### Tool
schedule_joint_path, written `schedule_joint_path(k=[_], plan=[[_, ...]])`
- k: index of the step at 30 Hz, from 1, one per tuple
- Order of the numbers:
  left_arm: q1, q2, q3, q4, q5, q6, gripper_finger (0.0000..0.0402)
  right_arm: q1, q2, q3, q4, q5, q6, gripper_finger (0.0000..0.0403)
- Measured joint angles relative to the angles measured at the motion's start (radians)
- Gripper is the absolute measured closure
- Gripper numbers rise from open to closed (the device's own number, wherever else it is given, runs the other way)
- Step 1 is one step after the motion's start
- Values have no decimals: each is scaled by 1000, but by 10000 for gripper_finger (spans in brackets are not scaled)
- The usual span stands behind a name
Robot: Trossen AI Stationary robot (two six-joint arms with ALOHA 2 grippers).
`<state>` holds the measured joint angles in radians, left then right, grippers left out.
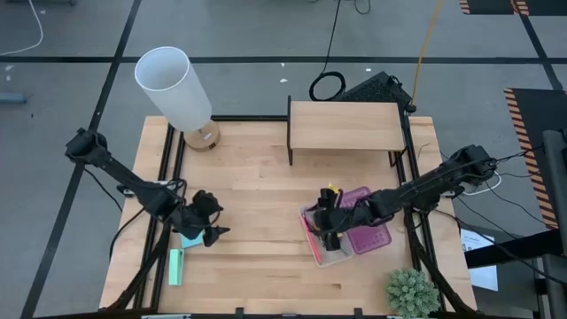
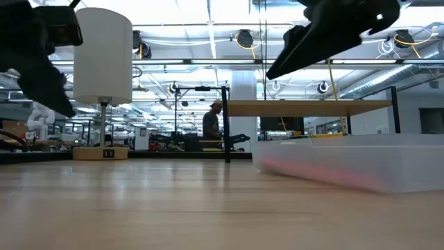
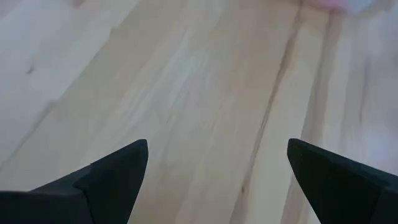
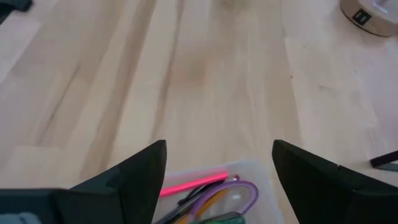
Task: Pack school essentials
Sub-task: Put the blue sticky notes into the purple supply box
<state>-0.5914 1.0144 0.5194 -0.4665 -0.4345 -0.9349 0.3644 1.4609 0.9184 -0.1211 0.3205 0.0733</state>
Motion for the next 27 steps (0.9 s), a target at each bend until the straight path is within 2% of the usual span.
schedule_joint_path(k=[11,16,21,27], plan=[[-68,1,26,-422,140,-331,25,-25,-1,0,1,-6,14,120],[-93,0,26,-485,282,-383,76,-25,-1,0,0,-6,12,120],[-133,0,26,-514,369,-386,140,-25,-1,0,0,-5,4,120],[-166,5,26,-514,361,-395,221,-25,-1,-53,72,-5,-12,120]])
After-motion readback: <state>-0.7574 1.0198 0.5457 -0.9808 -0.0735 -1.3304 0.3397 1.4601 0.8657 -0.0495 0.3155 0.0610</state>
